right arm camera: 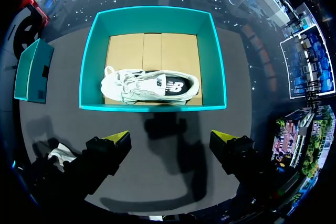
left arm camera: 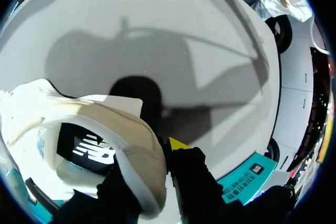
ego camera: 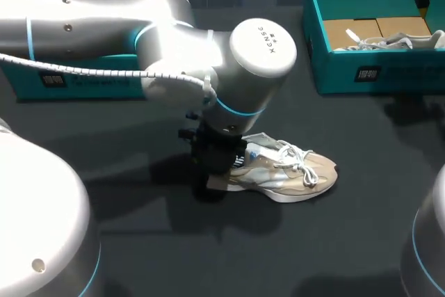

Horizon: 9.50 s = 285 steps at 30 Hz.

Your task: Take the shoe out of the shoebox, open the shoe tongue, remove and reinsert the insole, then place the shoe into the shoebox

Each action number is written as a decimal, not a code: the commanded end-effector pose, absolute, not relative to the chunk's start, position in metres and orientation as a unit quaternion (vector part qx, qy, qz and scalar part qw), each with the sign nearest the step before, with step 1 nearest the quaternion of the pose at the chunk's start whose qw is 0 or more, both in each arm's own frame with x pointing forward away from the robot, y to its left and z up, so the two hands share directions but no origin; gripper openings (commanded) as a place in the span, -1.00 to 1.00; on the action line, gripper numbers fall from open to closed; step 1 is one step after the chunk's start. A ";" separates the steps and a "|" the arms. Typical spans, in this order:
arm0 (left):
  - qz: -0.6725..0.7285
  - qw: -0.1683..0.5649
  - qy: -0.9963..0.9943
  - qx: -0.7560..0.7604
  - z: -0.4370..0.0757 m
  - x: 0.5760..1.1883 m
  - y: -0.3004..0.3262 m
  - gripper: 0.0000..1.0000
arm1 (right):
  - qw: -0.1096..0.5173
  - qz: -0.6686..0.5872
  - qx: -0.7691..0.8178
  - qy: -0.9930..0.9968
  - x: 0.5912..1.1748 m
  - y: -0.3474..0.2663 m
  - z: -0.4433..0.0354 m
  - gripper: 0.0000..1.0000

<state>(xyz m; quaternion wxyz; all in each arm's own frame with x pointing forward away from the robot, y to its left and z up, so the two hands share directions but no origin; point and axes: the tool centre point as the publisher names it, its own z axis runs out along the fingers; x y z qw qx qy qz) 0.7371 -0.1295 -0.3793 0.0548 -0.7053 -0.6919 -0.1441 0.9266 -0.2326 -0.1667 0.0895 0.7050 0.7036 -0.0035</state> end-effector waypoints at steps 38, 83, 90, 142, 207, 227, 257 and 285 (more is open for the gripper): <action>0.050 -0.017 -0.827 -0.560 -0.268 0.733 -0.083 1.00 | 0.089 -0.003 0.705 0.704 0.927 -0.233 -0.167 1.00; 0.508 0.118 -0.853 0.041 -0.320 0.736 -0.003 1.00 | 0.089 -0.003 0.705 0.704 0.927 -0.233 -0.167 1.00; 0.520 0.125 -0.844 0.045 -0.321 0.737 0.000 1.00 | 0.089 -0.003 0.705 0.704 0.927 -0.233 -0.167 1.00; 0.566 0.075 -0.821 0.007 -0.376 0.727 -0.044 1.00 | 0.089 -0.003 0.705 0.704 0.927 -0.233 -0.167 1.00; 0.586 0.016 -0.810 -0.011 -0.410 0.726 -0.138 1.00 | 0.089 -0.003 0.705 0.704 0.927 -0.233 -0.167 1.00; 0.589 0.012 -0.808 -0.012 -0.417 0.729 -0.161 1.00 | 0.089 -0.003 0.705 0.704 0.927 -0.233 -0.167 1.00; 0.592 0.018 -0.805 -0.038 -0.419 0.728 -0.188 1.00 | 0.089 -0.003 0.705 0.704 0.927 -0.233 -0.167 1.00; 0.580 0.016 -0.814 -0.011 -0.416 0.717 -0.179 -1.00 | 0.089 -0.003 0.705 0.704 0.927 -0.233 -0.167 1.00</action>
